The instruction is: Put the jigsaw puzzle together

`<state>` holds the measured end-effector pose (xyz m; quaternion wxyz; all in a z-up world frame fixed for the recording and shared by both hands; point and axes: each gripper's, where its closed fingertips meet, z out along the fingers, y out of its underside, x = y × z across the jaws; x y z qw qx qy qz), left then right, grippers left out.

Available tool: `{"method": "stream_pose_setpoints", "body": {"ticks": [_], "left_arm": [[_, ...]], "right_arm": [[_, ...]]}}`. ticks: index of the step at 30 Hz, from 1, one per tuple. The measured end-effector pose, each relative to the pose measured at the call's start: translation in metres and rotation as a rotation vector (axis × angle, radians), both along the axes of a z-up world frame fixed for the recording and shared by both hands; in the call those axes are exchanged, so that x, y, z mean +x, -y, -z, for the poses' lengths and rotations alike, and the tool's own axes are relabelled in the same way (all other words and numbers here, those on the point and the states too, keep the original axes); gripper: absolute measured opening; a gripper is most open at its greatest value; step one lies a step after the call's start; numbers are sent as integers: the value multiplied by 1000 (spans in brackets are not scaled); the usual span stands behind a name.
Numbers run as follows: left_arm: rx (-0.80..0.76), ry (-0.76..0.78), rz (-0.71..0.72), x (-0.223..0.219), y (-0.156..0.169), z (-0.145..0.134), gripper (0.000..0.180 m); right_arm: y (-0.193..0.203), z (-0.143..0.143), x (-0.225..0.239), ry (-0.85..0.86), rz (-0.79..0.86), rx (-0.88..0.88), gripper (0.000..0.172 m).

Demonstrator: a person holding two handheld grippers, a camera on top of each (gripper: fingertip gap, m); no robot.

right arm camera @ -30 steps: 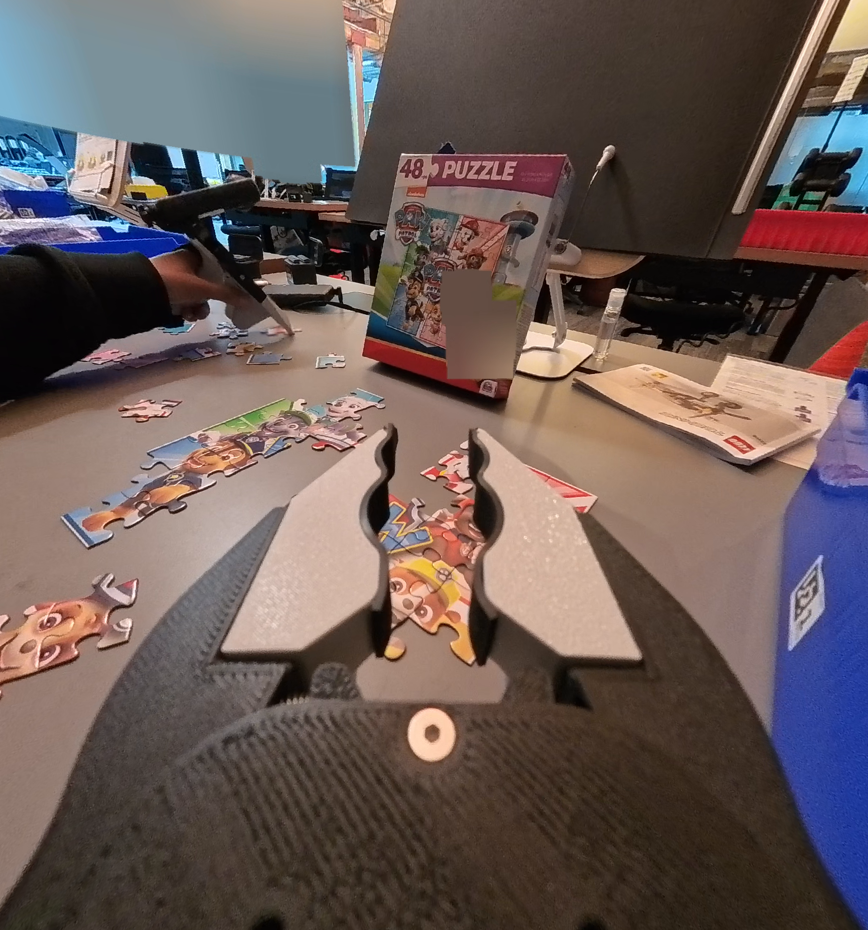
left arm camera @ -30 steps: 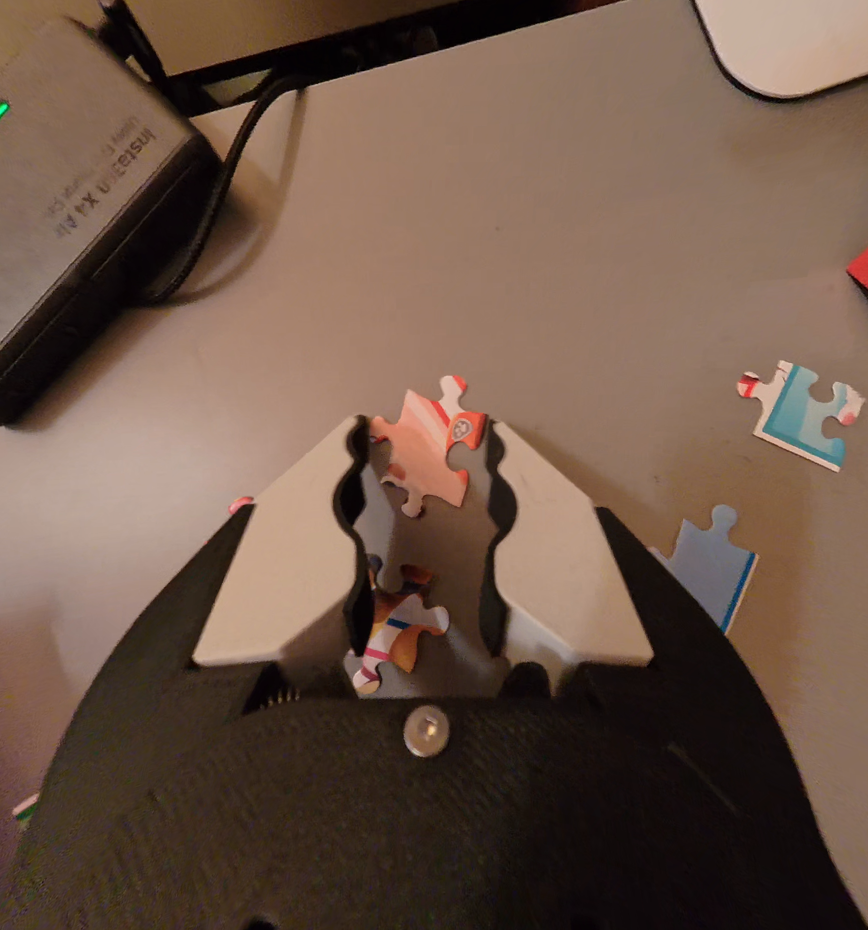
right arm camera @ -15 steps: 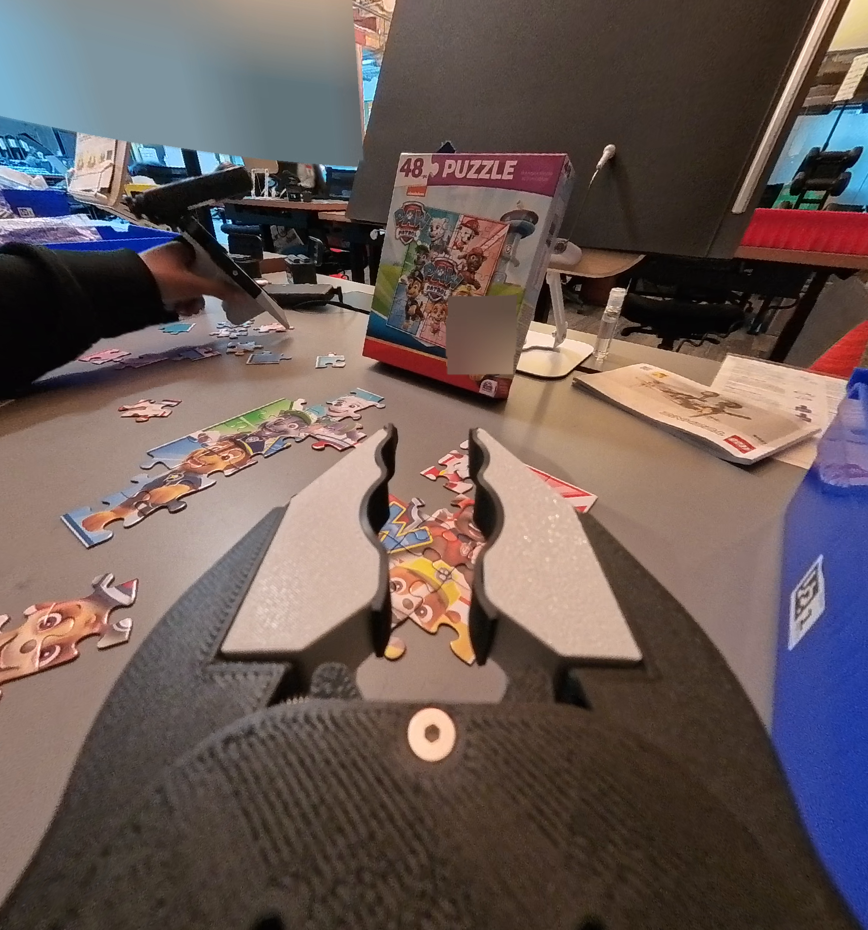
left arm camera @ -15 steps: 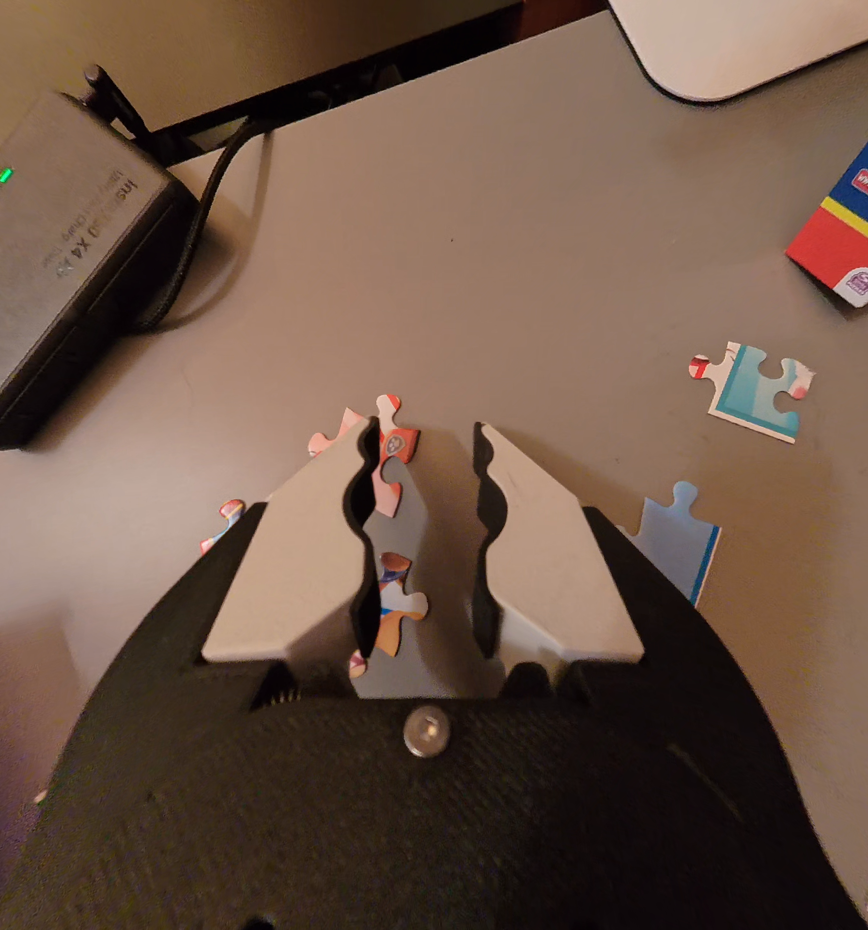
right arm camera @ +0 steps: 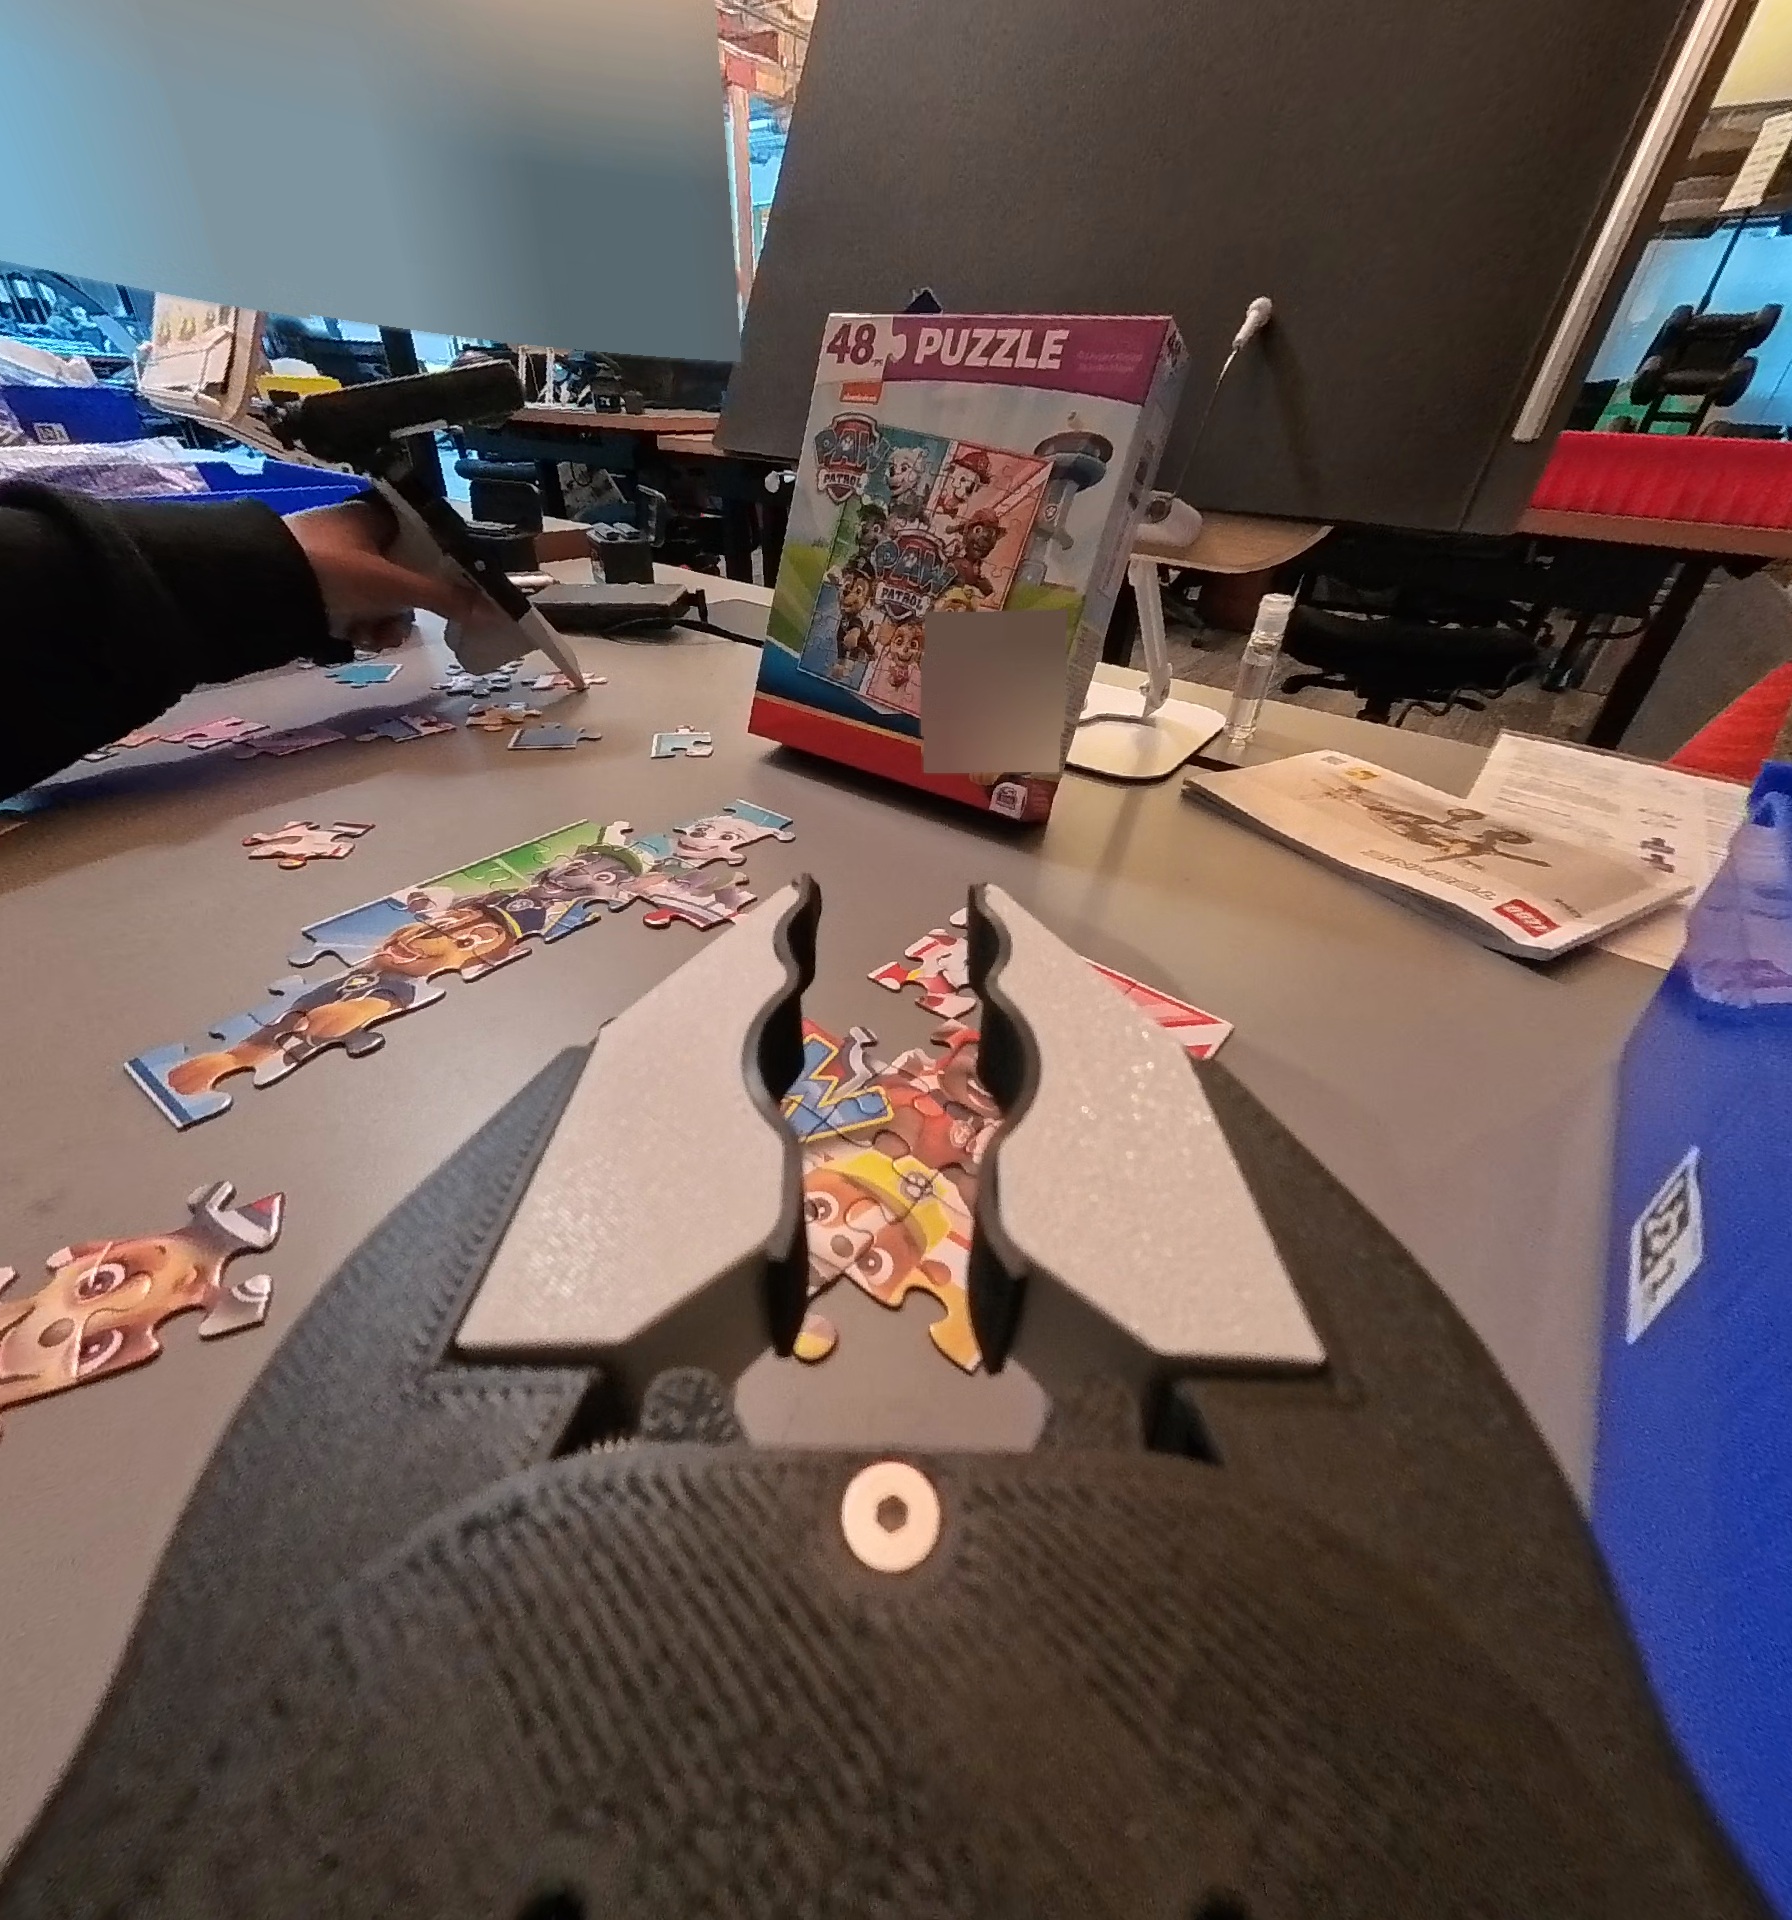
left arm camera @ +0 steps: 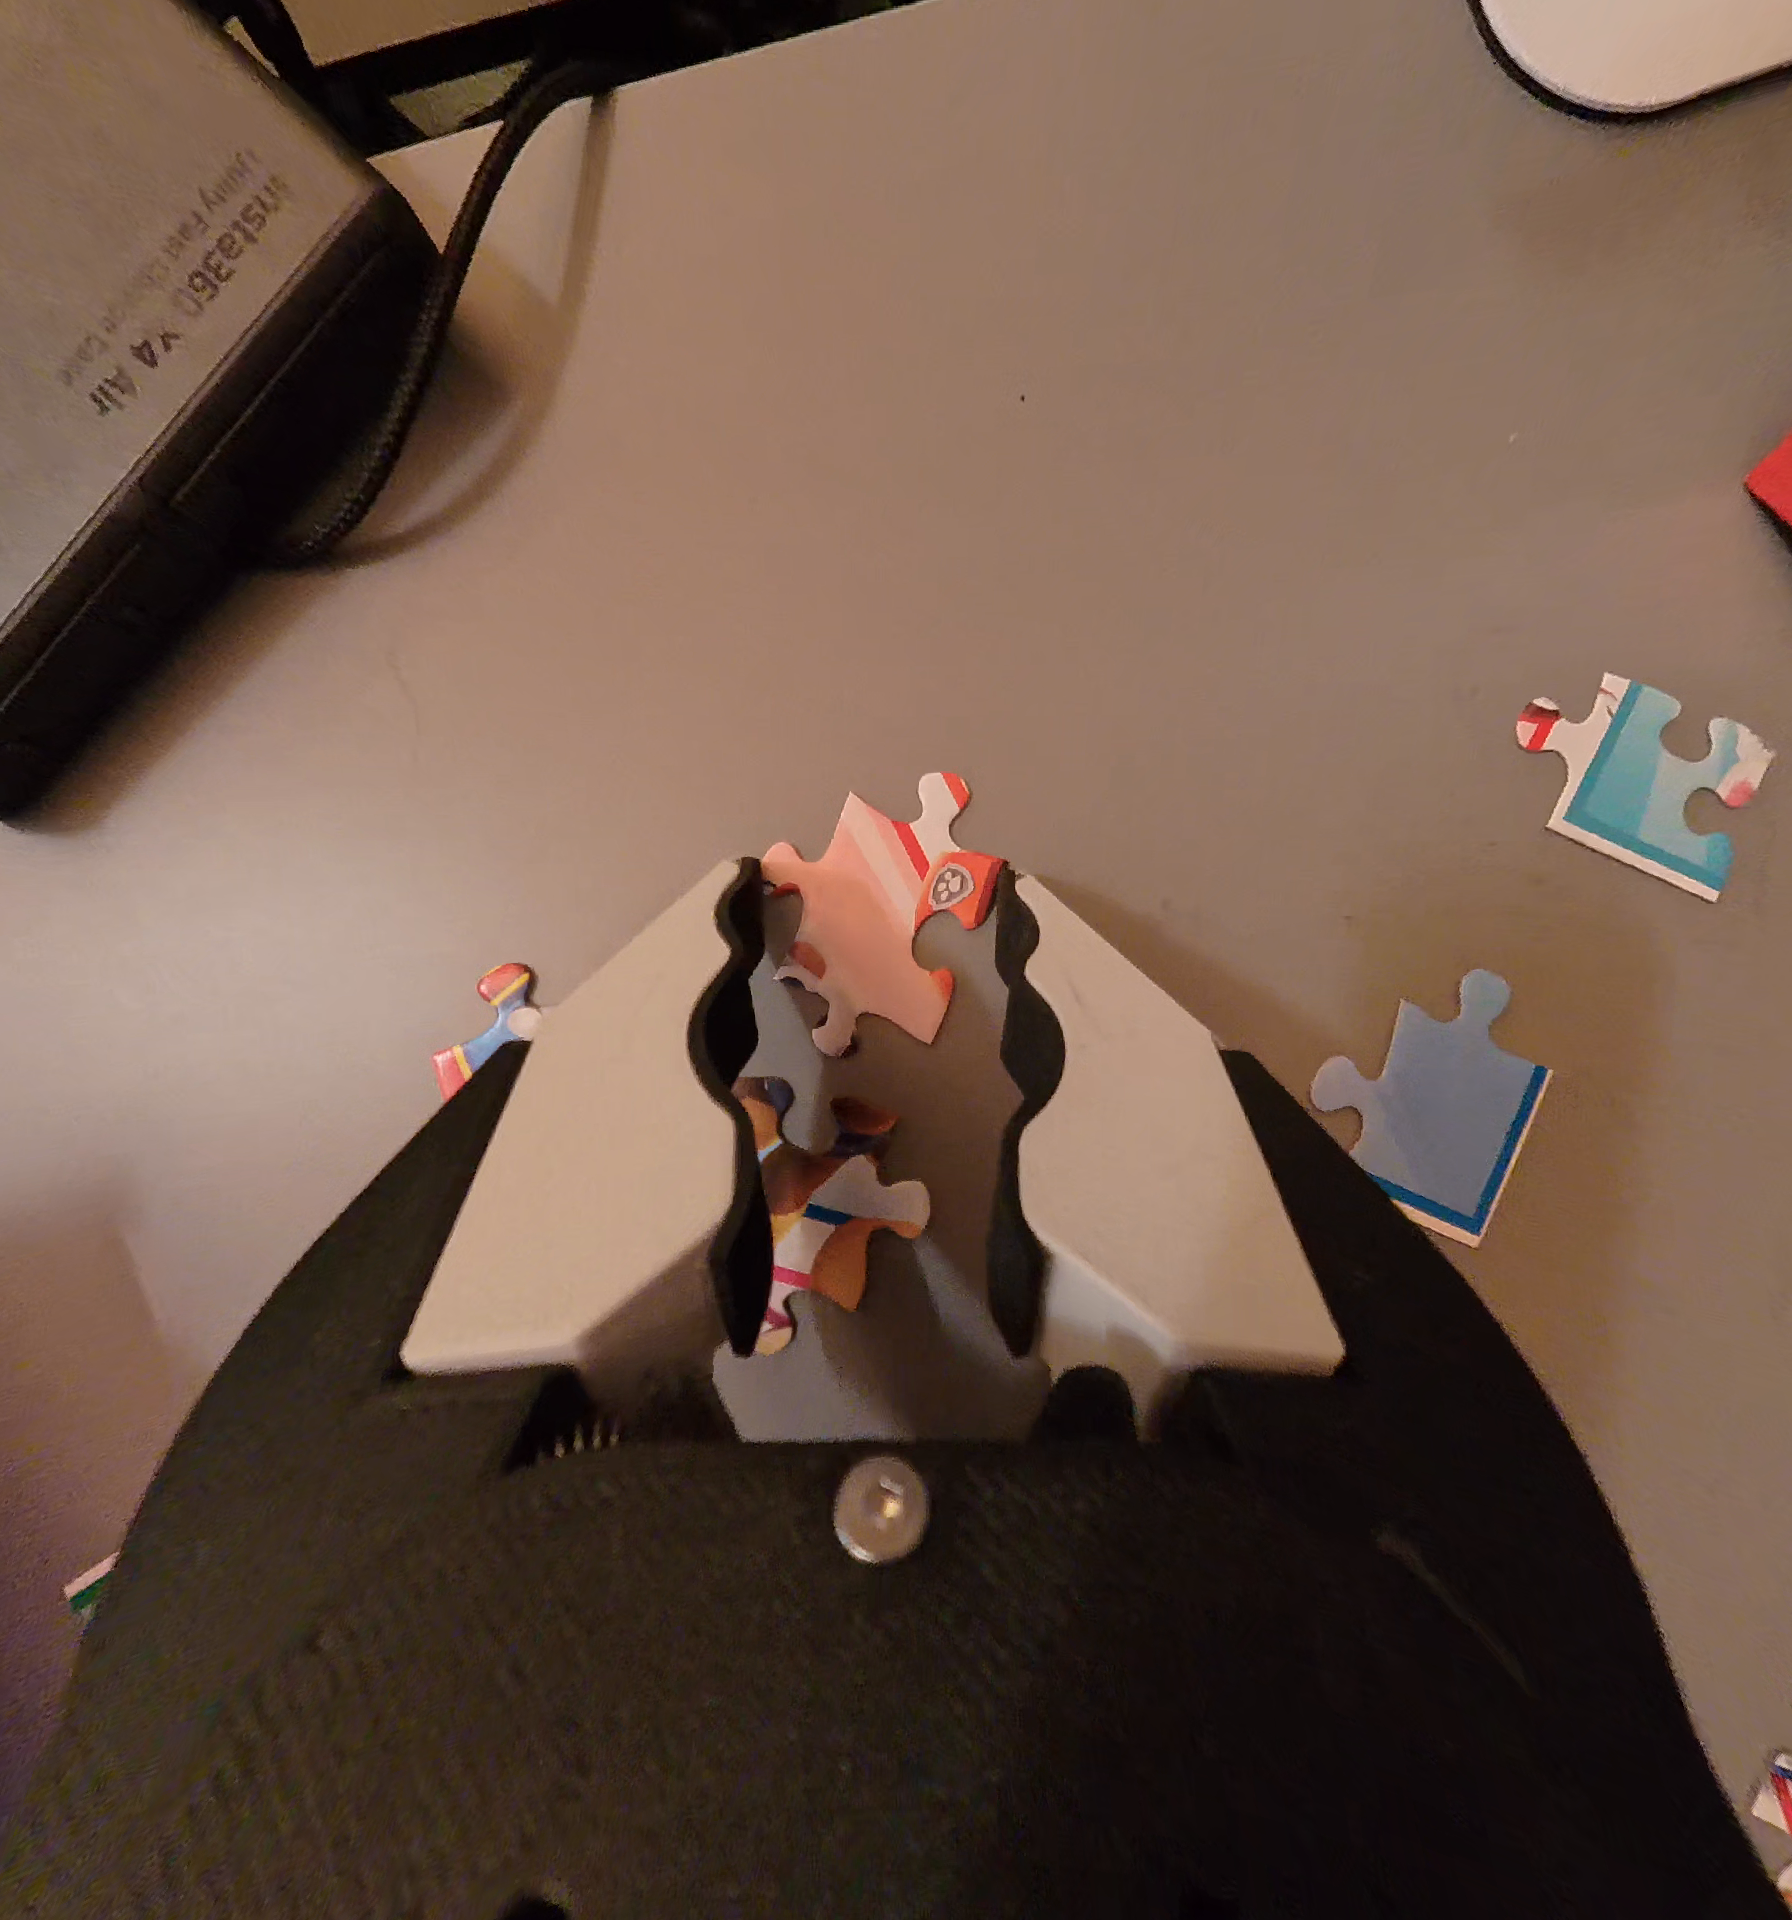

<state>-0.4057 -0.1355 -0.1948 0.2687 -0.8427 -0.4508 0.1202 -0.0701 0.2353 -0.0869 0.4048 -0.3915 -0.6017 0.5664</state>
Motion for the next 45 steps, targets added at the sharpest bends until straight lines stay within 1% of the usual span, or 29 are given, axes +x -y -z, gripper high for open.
{"method": "stream_pose_setpoints", "body": {"ticks": [3, 4, 5, 6, 8, 11, 13, 16, 20, 24, 26, 27, 29, 32, 36, 38, 39, 40, 41, 43, 45], "left_arm": [[-12, -13, 13, 1, -1, -1, 41], [-2, -22, 28, 2, -3, -3, 13], [12, -41, 52, 4, -7, -5, 0], [0, -61, 37, 2, -5, -6, 7], [-14, -22, 37, 6, -5, 0, 20], [-9, -17, 41, 8, -7, -2, 22], [5, -57, 35, 6, -6, -10, 21], [70, -143, -33, -3, 5, -33, 24], [162, -232, -129, -6, 30, -66, 26], [266, -301, -162, 15, 47, -103, 29], [352, -317, -143, 36, 47, -124, 32], [385, -321, -131, 47, 47, -134, 34], [422, -321, -122, 63, 50, -151, 39], [520, -324, -144, 82, 55, -168, 43], [757, -360, -216, 97, 69, -178, 43], [824, -354, -210, 98, 82, -176, 43], [829, -308, -194, 101, 88, -172, 45], [836, -269, -176, 106, 94, -172, 45], [851, -274, -171, 111, 101, -176, 45], [855, -323, -185, 120, 117, -183, 44], [821, -331, -206, 127, 130, -180, 44]], "right_arm": [[0, 0, 0, 0, 0, -1, 26], [0, 0, 0, 0, 0, -1, 27], [0, 0, 0, -1, 0, -1, 26], [0, 0, 0, -1, 1, 0, 26], [0, 0, 0, -1, 0, 0, 26], [0, 0, 0, 0, 0, 0, 26], [0, 0, 0, -1, 1, 0, 26], [0, 0, 0, -1, 2, -2, 27], [-4, 1, -3, 3, 21, 2, 26], [-8, -4, -6, -7, 49, -20, 26], [4, -14, -10, -10, 18, -32, 27], [15, -21, -14, -9, -12, -20, 28], [51, -36, -30, -2, -102, 35, 33], [128, -52, -65, 27, -292, 133, 44], [229, -65, -119, 62, -548, 153, 48], [271, -61, -150, 139, -644, 137, 55], [290, -56, -165, 183, -684, 131, 57], [307, -49, -181, 223, -720, 135, 54], [323, -41, -199, 260, -739, 145, 51], [347, -19, -241, 325, -727, 188, 51], [365, 9, -283, 398, -691, 240, 51]]}}
